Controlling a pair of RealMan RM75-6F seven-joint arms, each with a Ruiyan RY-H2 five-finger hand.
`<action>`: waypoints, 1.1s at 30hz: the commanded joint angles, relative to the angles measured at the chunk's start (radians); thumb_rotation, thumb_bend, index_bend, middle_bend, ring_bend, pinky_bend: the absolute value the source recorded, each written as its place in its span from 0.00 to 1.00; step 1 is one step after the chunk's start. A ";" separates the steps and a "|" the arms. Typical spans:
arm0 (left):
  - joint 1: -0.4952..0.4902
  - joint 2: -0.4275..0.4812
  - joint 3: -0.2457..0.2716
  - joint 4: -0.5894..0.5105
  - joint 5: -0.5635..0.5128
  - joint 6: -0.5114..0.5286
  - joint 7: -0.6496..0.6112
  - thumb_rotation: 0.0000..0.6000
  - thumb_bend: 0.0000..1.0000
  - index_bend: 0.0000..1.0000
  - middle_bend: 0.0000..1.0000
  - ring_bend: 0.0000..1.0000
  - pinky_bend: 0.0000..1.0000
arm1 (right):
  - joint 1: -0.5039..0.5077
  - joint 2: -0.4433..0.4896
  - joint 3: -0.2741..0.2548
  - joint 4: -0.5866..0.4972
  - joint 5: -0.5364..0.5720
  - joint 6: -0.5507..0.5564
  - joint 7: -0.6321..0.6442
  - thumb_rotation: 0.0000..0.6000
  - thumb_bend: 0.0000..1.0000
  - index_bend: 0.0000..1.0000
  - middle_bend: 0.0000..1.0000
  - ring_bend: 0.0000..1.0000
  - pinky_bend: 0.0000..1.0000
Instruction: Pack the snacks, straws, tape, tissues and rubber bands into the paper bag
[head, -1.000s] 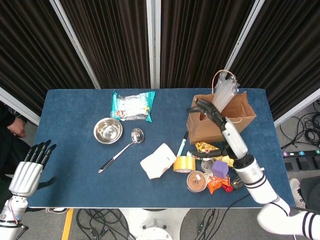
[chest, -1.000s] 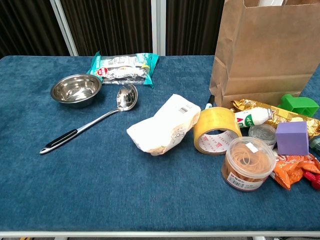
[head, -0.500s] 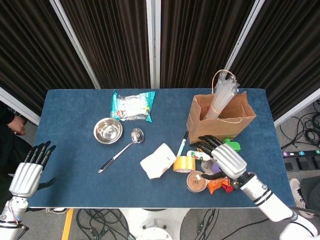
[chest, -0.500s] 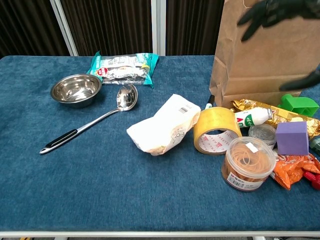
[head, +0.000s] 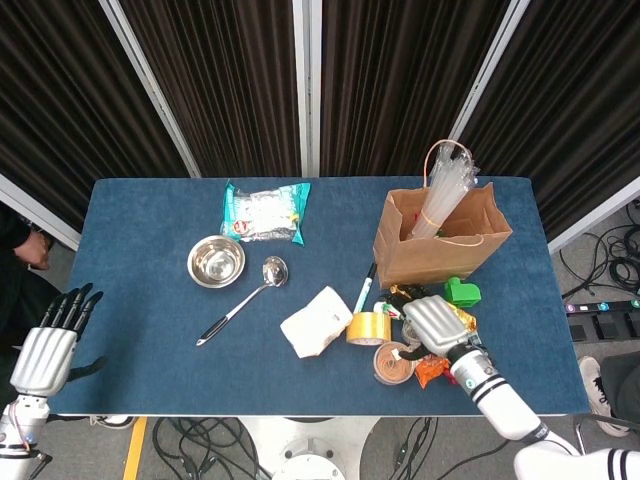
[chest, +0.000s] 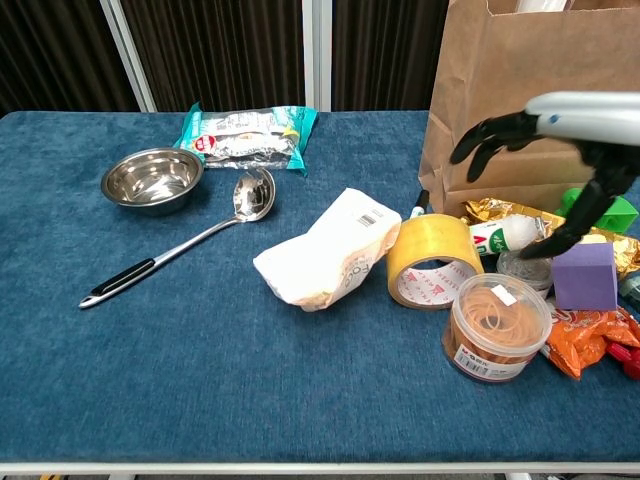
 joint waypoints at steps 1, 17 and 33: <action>0.001 0.001 0.001 0.006 0.001 0.002 -0.007 1.00 0.16 0.07 0.05 0.00 0.12 | 0.040 -0.072 0.003 0.011 0.088 0.029 -0.073 1.00 0.00 0.19 0.24 0.10 0.12; 0.008 -0.003 -0.002 0.029 -0.006 0.004 -0.037 1.00 0.16 0.07 0.05 0.00 0.12 | 0.087 -0.200 -0.008 0.045 0.239 0.152 -0.217 1.00 0.00 0.20 0.24 0.11 0.14; 0.018 -0.009 -0.003 0.066 -0.016 0.007 -0.076 1.00 0.16 0.07 0.05 0.00 0.12 | 0.148 -0.306 0.021 0.162 0.347 0.148 -0.250 1.00 0.00 0.32 0.29 0.20 0.25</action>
